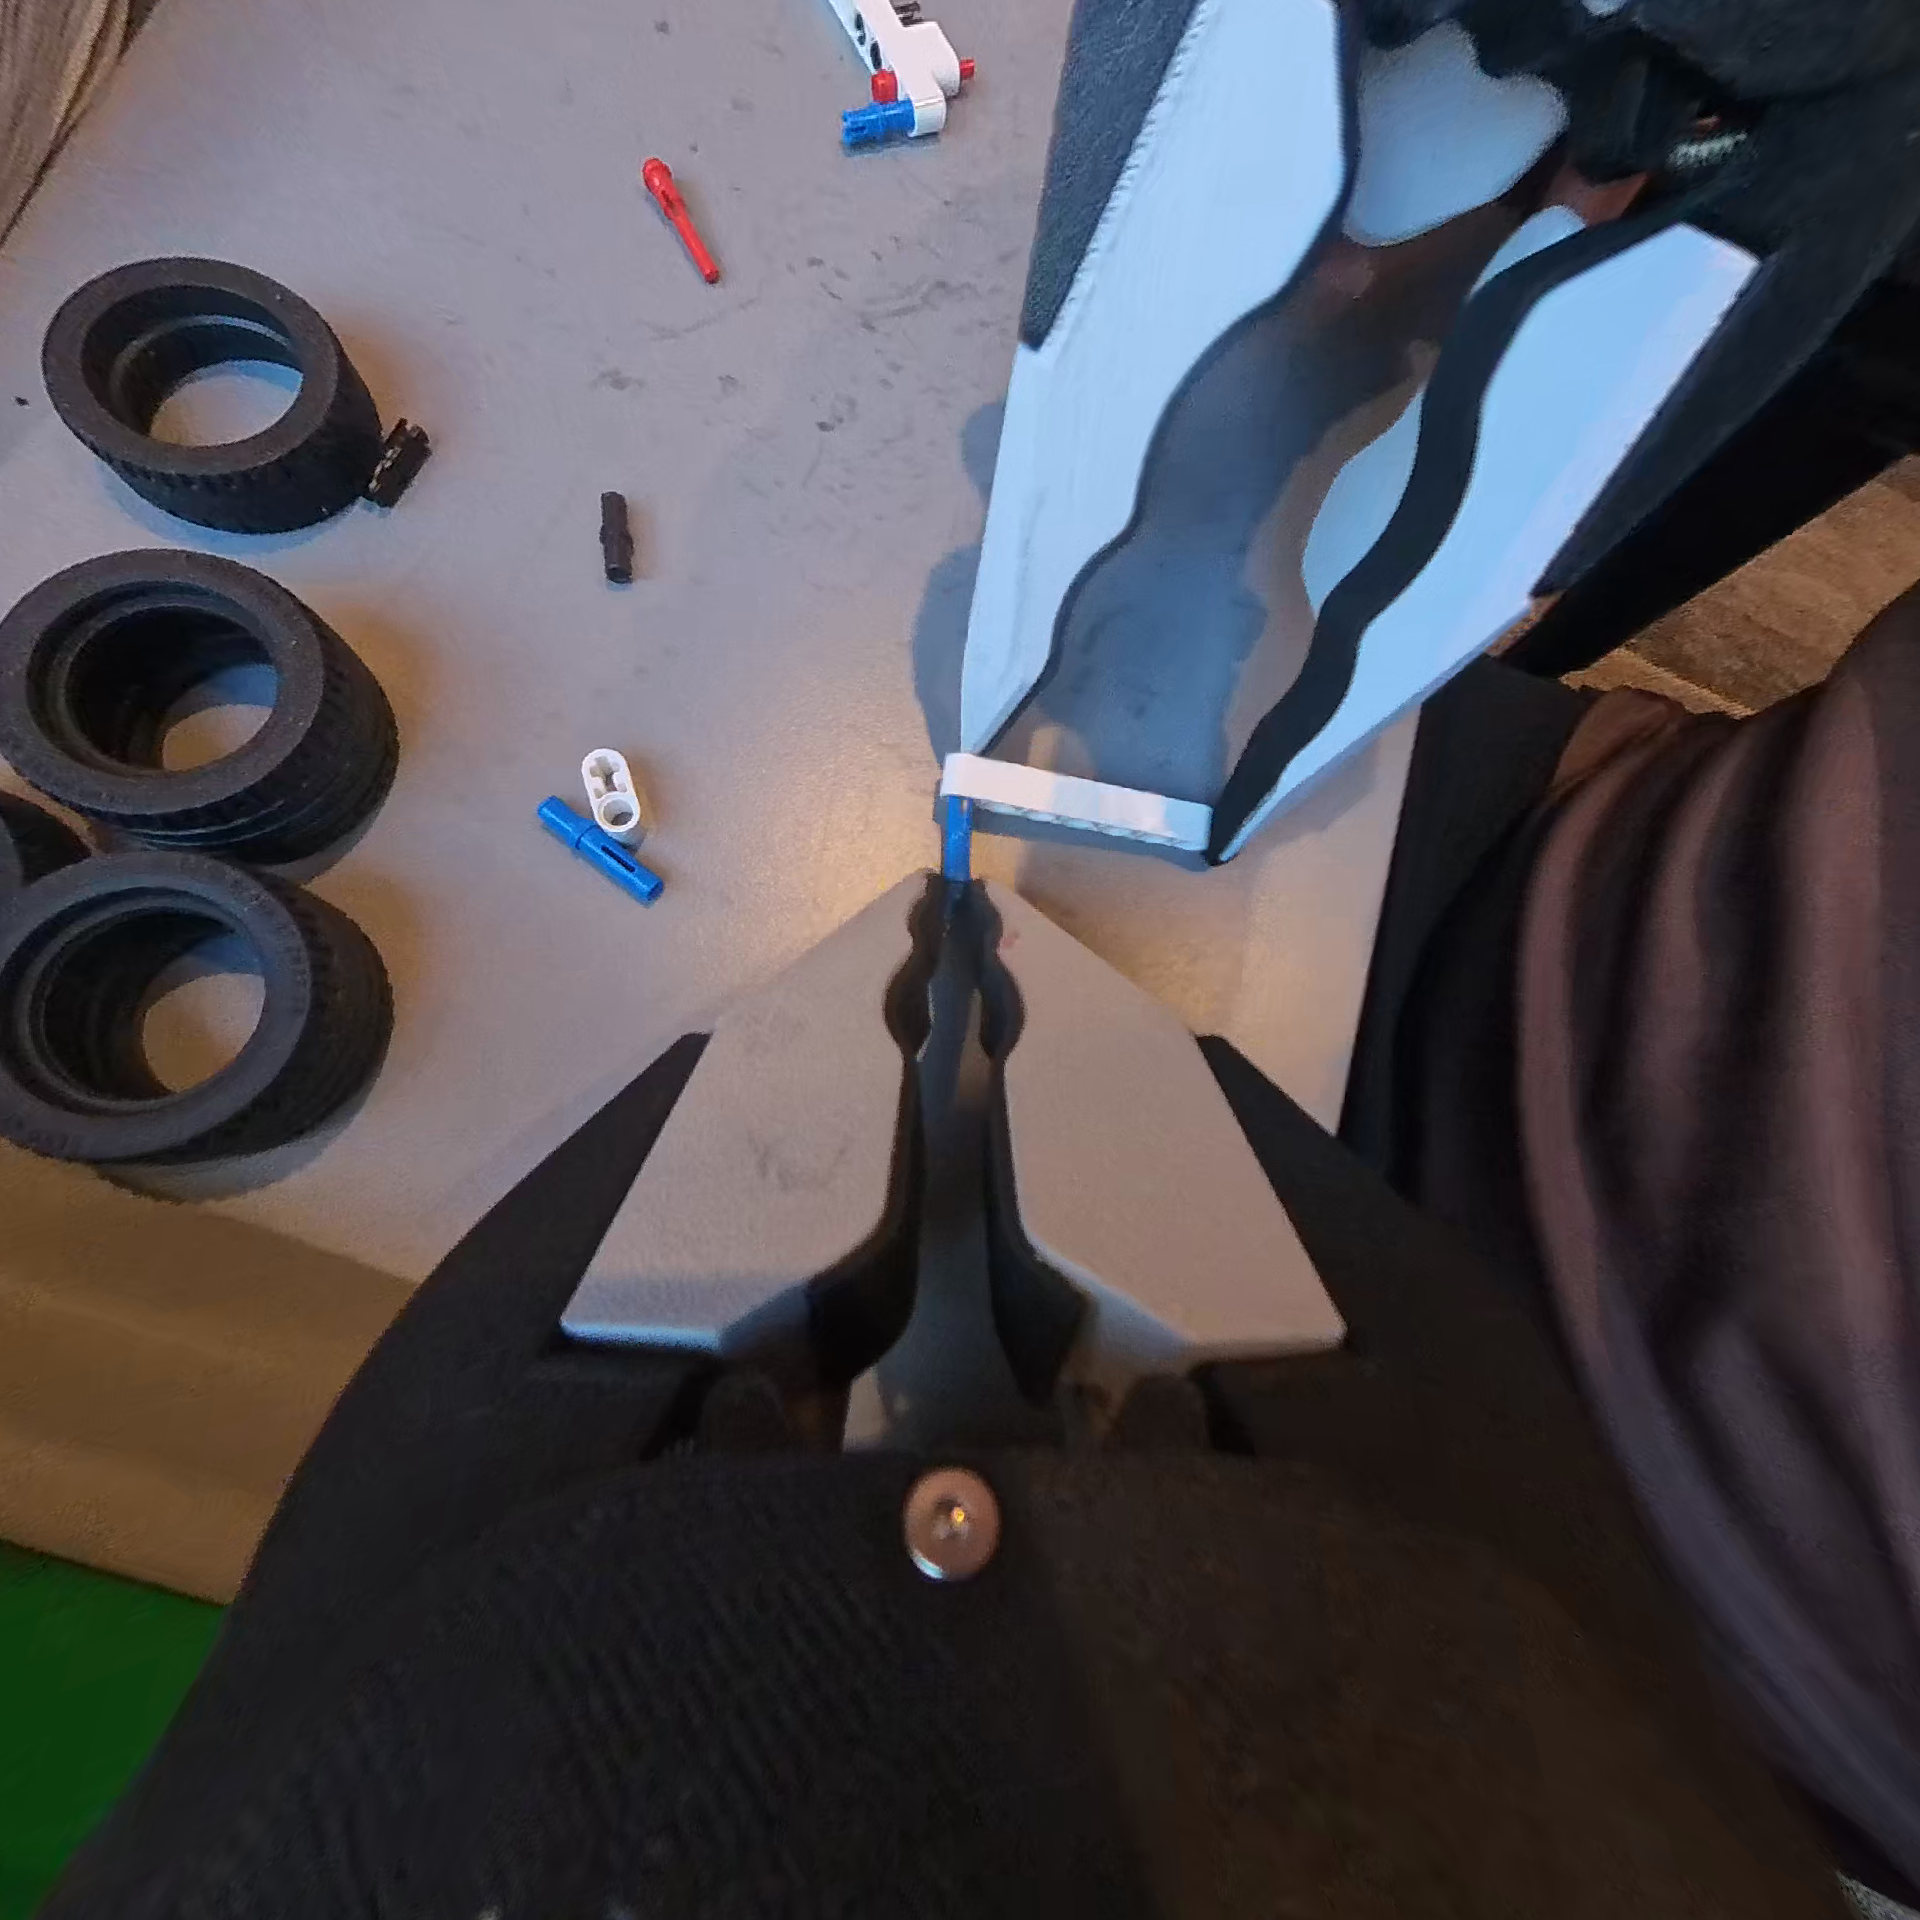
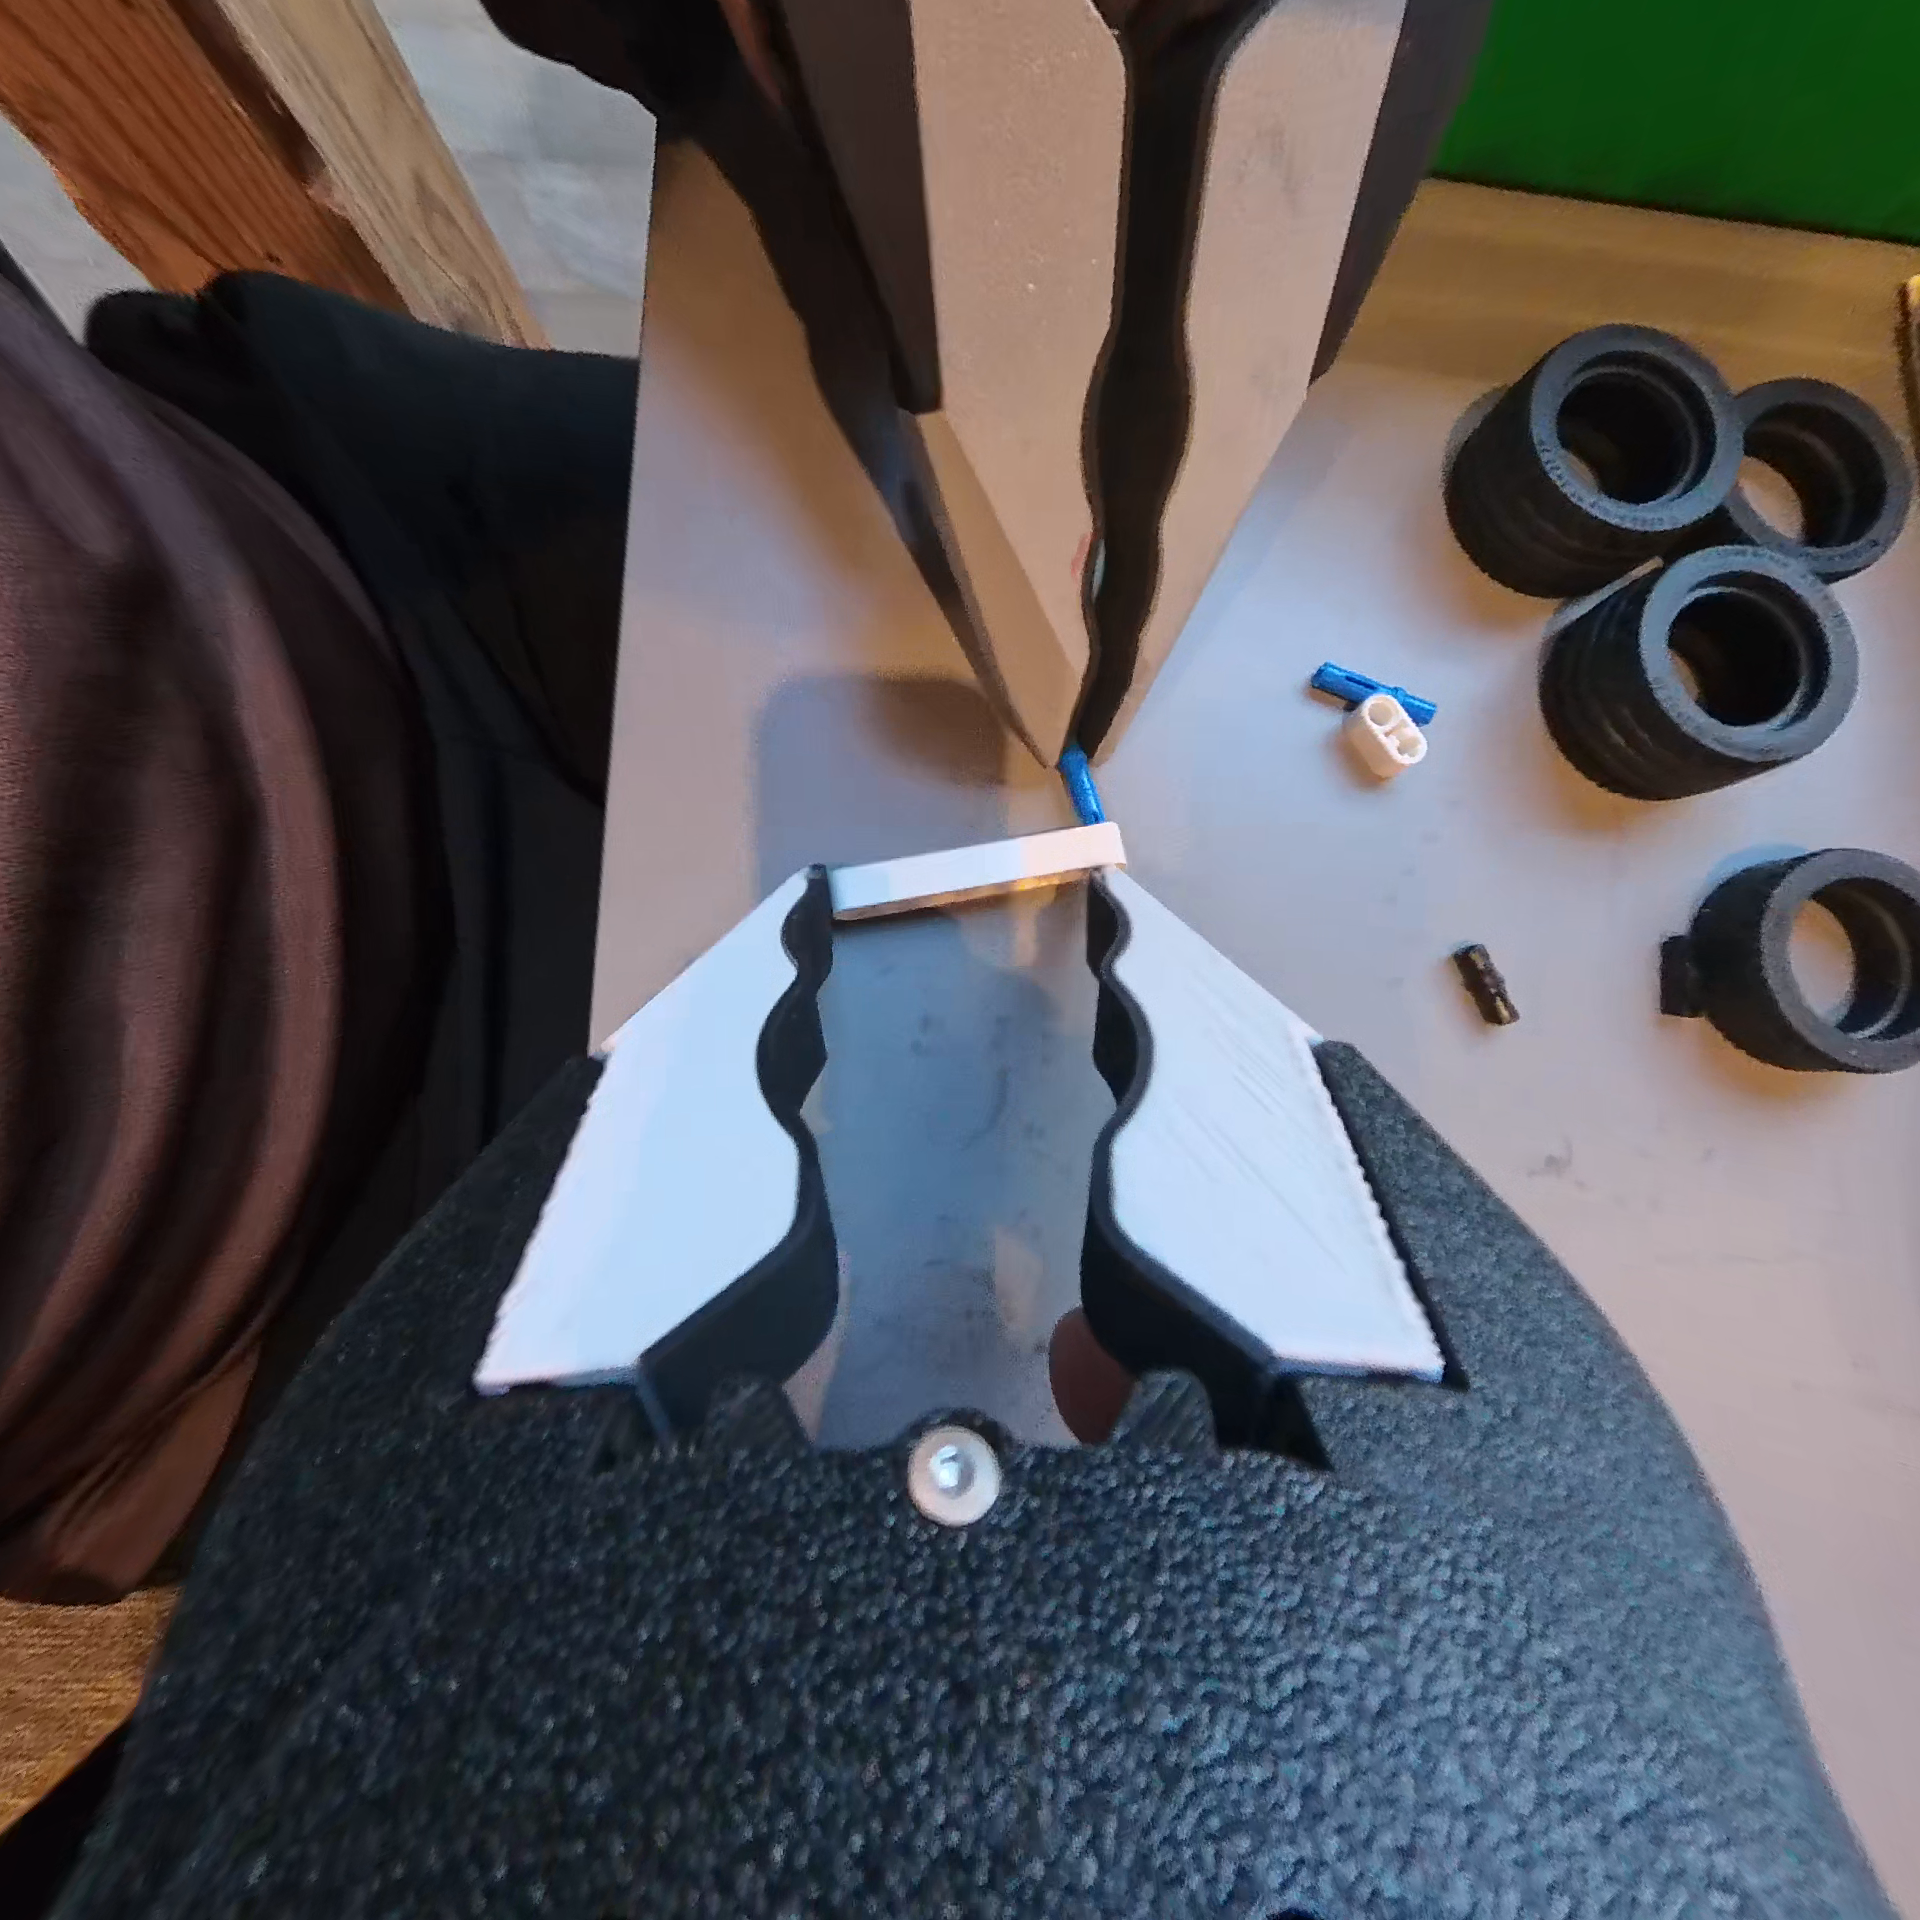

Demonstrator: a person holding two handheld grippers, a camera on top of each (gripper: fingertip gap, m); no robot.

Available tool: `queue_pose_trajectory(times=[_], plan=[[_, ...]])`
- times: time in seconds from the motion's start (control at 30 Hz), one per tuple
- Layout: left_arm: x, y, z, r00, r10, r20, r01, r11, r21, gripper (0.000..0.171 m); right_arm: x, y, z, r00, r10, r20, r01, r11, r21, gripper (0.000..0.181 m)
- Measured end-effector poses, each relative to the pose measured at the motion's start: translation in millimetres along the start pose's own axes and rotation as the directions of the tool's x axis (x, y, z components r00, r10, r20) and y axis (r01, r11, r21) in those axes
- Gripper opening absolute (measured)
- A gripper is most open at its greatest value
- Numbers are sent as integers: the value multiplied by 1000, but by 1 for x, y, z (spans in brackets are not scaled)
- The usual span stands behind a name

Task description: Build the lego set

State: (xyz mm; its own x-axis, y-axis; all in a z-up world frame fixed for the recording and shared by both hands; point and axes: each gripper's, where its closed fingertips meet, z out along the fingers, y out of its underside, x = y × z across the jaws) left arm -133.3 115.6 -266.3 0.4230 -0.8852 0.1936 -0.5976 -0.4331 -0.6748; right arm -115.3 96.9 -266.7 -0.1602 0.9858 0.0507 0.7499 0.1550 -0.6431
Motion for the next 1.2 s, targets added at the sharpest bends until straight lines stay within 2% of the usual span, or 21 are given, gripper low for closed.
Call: queue_pose_trajectory(times=[0.1,0.3,0.63,0.77,0.87,1.2], plan=[[1,0,0,1000,-17,-25,18,1000,15,1,0,1,1,998,47,45,-48,999,19,50],[0,-2,0,993,-81,-84,85,995,44,1,3,1,2,997,59,51,-61,997,44,50],[-2,-2,0,997,-56,-62,59,997,45,1,3,1,2,997,46,56,-48,998,37,50],[-4,-3,1,1000,13,-1,-13,999,37,1,3,1,2,998,34,56,-36,999,36,49],[-4,-3,1,1000,16,-12,-16,999,36,1,3,1,2,998,18,62,-20,999,29,49],[-5,-3,1,1000,30,0,-30,999,23,0,3,1,2,997,-46,65,50,996,-72,48]])
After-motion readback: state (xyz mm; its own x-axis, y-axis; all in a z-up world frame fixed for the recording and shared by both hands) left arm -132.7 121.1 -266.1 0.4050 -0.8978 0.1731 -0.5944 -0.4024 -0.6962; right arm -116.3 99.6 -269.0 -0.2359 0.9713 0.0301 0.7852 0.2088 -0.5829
